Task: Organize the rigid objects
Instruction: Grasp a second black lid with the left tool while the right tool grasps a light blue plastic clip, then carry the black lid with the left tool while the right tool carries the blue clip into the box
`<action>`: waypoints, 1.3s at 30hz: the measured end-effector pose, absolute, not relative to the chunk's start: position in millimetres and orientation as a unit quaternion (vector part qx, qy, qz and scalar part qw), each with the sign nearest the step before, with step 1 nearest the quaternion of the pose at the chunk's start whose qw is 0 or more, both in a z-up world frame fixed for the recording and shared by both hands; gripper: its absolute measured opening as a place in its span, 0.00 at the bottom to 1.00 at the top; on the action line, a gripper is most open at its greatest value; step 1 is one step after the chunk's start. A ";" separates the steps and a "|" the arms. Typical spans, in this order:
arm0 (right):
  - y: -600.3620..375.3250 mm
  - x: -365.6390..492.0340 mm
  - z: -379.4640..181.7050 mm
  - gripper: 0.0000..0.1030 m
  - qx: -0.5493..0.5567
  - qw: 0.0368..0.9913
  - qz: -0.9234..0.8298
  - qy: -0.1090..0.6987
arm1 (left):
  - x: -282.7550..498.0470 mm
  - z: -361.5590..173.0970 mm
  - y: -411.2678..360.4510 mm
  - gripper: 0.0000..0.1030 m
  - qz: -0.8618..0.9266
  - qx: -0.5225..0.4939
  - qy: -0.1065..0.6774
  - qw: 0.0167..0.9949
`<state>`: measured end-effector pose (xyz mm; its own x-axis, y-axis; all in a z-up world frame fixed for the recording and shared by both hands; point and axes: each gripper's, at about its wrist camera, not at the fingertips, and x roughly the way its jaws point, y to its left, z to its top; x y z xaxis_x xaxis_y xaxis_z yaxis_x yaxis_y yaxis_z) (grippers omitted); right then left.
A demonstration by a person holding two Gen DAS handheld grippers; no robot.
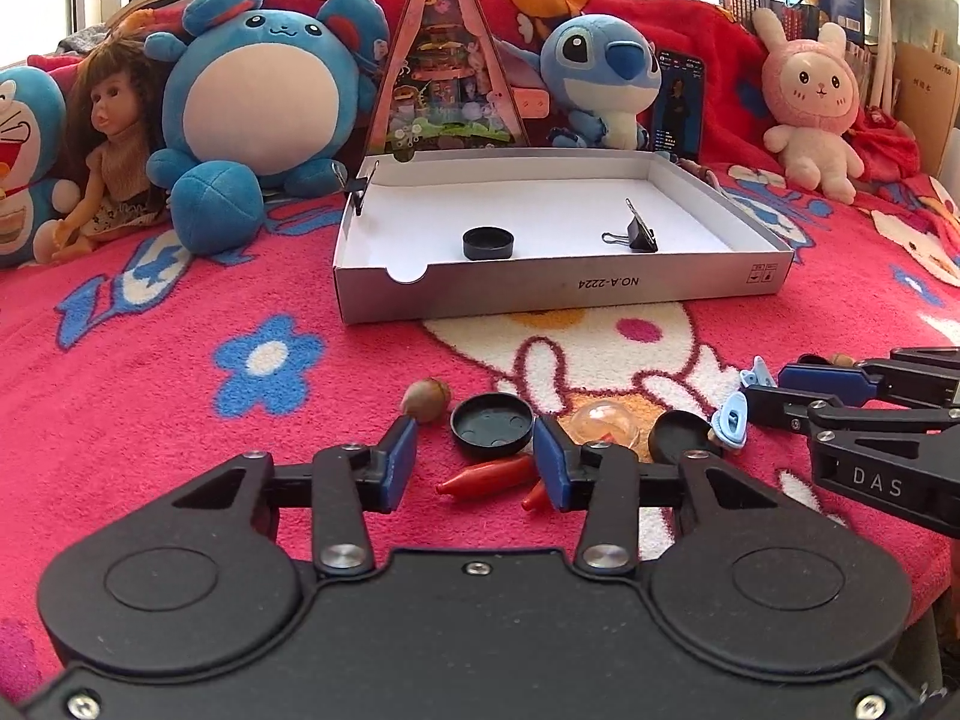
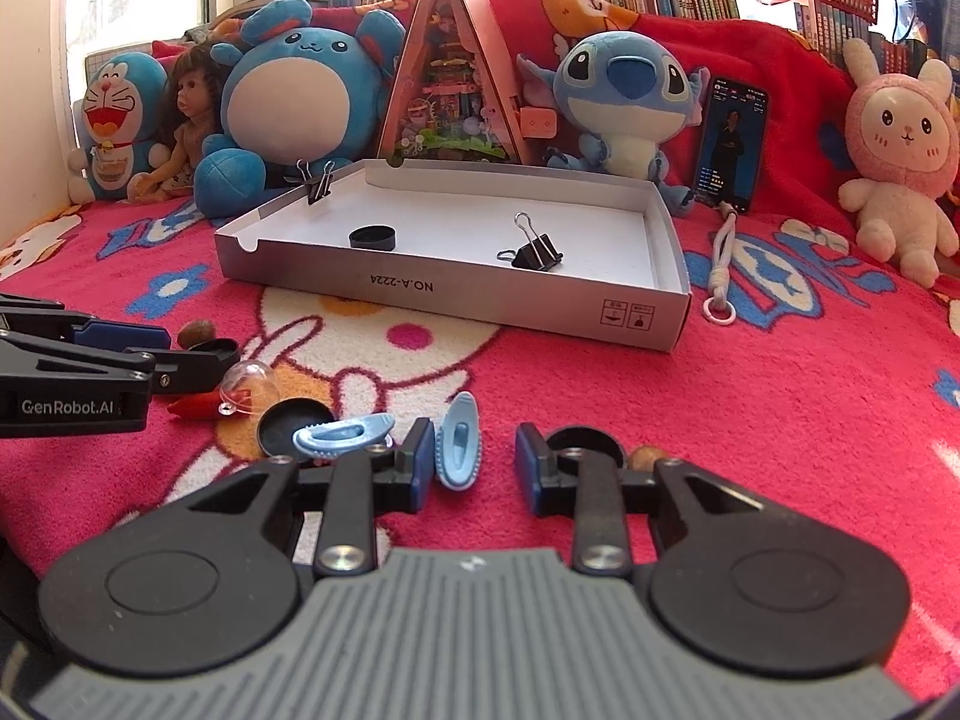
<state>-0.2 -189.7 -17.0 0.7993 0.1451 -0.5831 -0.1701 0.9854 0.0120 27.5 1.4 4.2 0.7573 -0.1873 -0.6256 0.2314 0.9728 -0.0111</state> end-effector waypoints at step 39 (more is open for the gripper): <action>-195.3 16.9 13.4 0.19 0.012 0.958 0.053 0.280 | 59.3 43.1 -9.8 0.29 -0.108 0.021 0.285 0.952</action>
<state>16.9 -195.3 13.4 0.8376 0.1085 -0.5354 -0.0956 0.9941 0.0519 59.3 -9.8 43.1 0.8142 -0.1932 -0.5475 0.2166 0.9760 -0.0223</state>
